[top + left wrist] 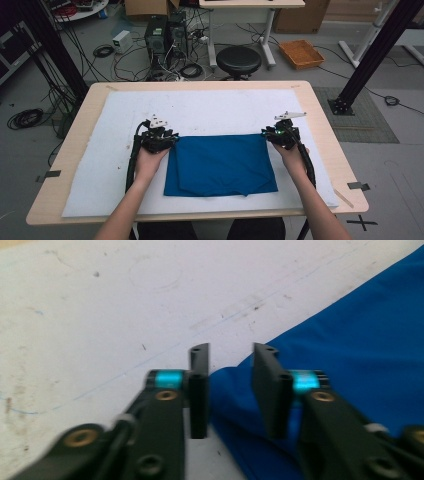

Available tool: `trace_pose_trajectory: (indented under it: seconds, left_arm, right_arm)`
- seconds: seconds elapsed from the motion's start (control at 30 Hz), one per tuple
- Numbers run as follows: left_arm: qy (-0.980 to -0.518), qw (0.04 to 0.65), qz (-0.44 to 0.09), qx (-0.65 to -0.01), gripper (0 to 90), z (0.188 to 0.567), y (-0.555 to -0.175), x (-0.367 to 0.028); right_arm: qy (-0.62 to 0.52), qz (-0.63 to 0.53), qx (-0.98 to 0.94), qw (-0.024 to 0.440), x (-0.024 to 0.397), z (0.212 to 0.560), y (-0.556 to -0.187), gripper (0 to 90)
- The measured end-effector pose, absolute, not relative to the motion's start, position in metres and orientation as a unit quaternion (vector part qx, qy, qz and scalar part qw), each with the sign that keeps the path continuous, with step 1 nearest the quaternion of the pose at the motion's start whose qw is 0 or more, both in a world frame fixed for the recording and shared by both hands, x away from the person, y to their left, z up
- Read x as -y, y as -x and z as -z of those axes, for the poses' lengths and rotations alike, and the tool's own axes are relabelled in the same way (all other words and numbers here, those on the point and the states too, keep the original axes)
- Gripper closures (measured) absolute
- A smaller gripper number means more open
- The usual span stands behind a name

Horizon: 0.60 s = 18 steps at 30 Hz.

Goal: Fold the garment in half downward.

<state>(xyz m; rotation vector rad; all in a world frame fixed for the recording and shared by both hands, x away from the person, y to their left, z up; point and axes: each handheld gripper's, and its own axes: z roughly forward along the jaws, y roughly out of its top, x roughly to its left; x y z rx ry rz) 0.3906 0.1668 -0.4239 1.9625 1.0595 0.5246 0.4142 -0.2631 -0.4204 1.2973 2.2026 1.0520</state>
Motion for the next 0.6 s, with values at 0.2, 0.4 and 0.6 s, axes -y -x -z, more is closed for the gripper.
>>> trace_pose_trajectory:
  seconds: [0.2,0.4,0.6]
  left_arm:
    - [-0.787,0.432,-0.214,-0.386,41.4,0.408,-0.363,-0.175]
    - [-0.774,0.466,-0.213,-0.373,36.7,0.397,-0.335,-0.193]
    - [-0.761,0.478,-0.199,-0.392,37.2,0.393,-0.327,-0.212]
  right_arm:
    - [-0.435,-0.403,-0.785,0.18,0.266,0.412,-0.39,50.4]
    - [-0.414,-0.425,-0.787,0.172,0.277,0.408,-0.369,37.3]
    - [-0.413,-0.452,-0.77,0.178,0.291,0.393,-0.361,29.7]
